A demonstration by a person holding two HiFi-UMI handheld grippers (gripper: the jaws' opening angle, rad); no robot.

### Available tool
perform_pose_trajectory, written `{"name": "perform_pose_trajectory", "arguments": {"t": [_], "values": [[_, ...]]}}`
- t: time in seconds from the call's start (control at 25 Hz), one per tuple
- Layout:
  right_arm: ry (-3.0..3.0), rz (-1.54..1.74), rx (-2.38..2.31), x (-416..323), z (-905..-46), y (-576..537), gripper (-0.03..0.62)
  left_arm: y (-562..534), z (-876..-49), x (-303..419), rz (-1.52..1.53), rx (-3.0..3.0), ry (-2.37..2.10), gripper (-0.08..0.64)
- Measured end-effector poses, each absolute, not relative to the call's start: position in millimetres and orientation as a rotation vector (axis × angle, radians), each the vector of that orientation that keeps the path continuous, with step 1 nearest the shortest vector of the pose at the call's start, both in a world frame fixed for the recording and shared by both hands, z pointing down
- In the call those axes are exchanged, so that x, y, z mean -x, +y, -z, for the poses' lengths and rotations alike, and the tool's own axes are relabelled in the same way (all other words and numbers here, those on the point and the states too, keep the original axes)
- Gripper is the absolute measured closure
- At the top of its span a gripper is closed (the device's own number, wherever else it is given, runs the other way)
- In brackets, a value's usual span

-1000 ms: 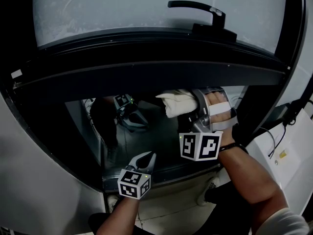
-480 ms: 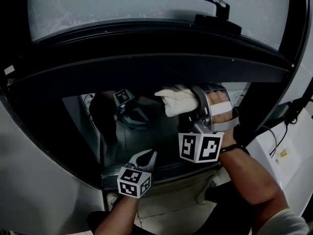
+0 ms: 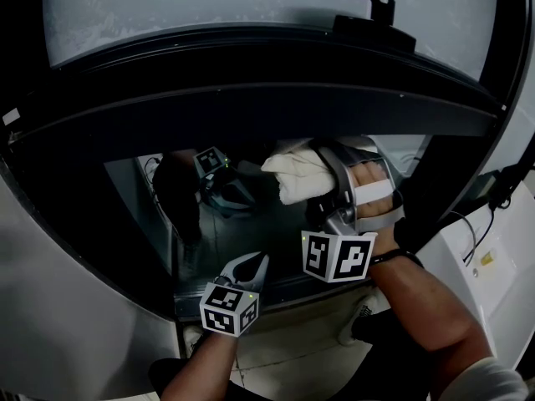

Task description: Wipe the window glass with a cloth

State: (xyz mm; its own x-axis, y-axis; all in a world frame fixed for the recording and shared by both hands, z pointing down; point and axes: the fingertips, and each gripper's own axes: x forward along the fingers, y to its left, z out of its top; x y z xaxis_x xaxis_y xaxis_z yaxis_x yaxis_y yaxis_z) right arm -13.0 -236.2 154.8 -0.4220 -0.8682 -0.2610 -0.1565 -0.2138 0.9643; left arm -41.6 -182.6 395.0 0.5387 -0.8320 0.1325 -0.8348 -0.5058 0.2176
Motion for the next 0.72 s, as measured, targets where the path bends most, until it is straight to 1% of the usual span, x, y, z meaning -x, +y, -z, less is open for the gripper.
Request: {"name": "perform_pose_trajectory", "arguments": {"t": [0.72], "values": [[-1.517, 1.703, -1.246, 14, -173, -235, 0.492, -184, -395, 42, -0.015, -2.527, -1.397, 0.543]]}}
